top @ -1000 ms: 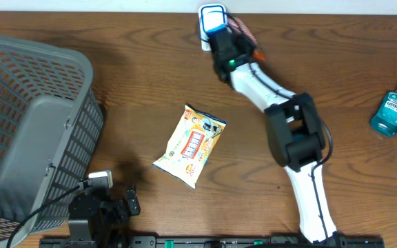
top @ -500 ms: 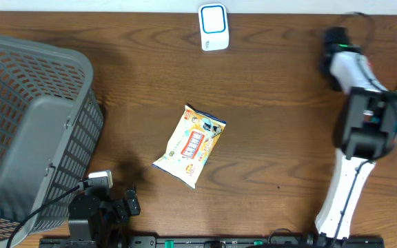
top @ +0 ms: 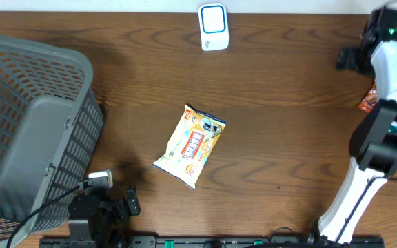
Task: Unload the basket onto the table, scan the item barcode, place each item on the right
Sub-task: 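Carry the snack bar to the right edge and release it, then reach the right gripper to the white wet-wipe pack and grasp it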
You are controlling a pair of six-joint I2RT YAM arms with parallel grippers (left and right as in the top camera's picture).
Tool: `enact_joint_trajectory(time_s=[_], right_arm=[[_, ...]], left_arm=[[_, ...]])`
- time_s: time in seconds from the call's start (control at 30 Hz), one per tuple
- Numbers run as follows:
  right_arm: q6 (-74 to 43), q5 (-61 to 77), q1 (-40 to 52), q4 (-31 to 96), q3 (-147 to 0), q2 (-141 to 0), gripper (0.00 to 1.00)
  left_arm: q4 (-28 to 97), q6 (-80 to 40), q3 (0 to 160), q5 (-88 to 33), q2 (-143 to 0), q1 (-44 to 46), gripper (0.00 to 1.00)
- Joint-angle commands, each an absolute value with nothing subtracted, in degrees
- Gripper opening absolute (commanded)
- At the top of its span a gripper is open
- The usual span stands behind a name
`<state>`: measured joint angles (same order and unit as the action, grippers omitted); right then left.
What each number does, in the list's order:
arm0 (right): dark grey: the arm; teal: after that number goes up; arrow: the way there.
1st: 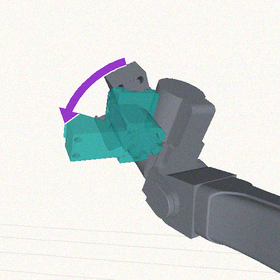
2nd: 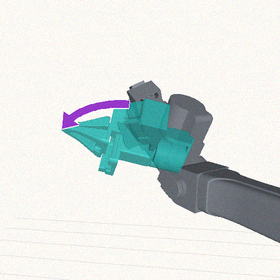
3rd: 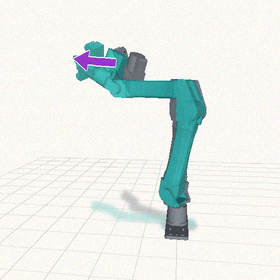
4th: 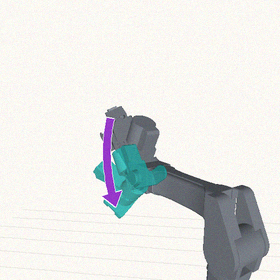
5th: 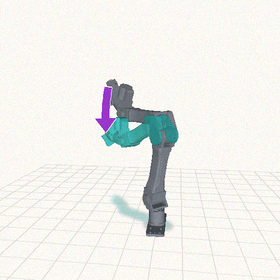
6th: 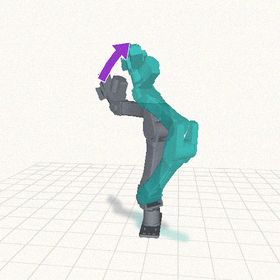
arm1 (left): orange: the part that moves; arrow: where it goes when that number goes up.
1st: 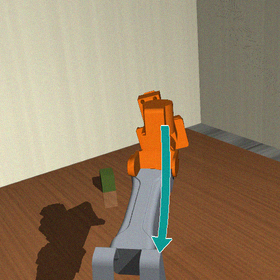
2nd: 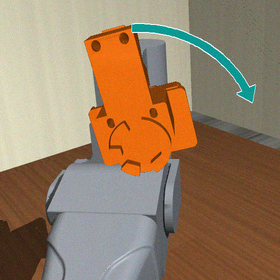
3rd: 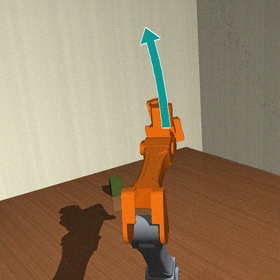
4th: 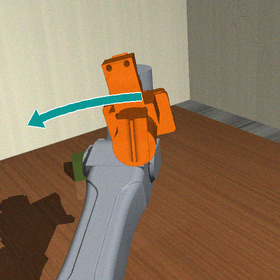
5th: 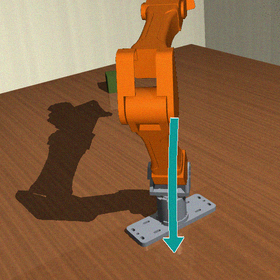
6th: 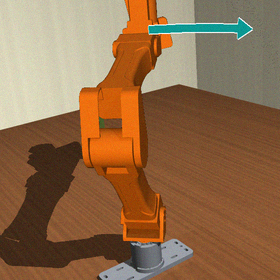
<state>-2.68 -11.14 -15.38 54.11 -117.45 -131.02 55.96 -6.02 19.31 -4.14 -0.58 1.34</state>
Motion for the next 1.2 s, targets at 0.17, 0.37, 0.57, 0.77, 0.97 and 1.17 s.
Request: enact_joint_trajectory(time_s=[0.17, 0.37, 0.57, 0.77, 0.97, 1.17], right_arm=[[-17.43, 27.07, 0.12, 65.95, -120.86, -115.39, 0.99], [-30.61, 23.38, 21.17, 67.02, -116.97, -117.58, 0.99], [-34.28, 13.76, 35.97, 66.39, -114.3, -123.61, 0.99], [-49.78, -3.73, 46.68, 68.93, -114.3, -131.09, 0.99], [-51.86, -10.44, 51.62, 72.25, -114.3, -133.16, 0.99], [-51.77, -12.51, 52.56, 74.17, -114.3, -138.02, 0.99]], left_arm=[[56.73, -6.11, 19.68, -3.86, -0.19, 1.37, 1.0], [56.73, -6.11, 19.66, -3.88, -0.19, 1.37, 1.0], [56.75, -6.11, 19.66, -3.86, -0.19, 1.37, 1.0], [56.73, -6.11, 19.66, -3.88, -0.19, 1.37, 1.0], [56.75, -6.11, 19.68, -3.88, -0.19, 1.37, 1.0], [56.73, -6.11, 19.66, -3.88, -0.19, 1.37, 1.0]])
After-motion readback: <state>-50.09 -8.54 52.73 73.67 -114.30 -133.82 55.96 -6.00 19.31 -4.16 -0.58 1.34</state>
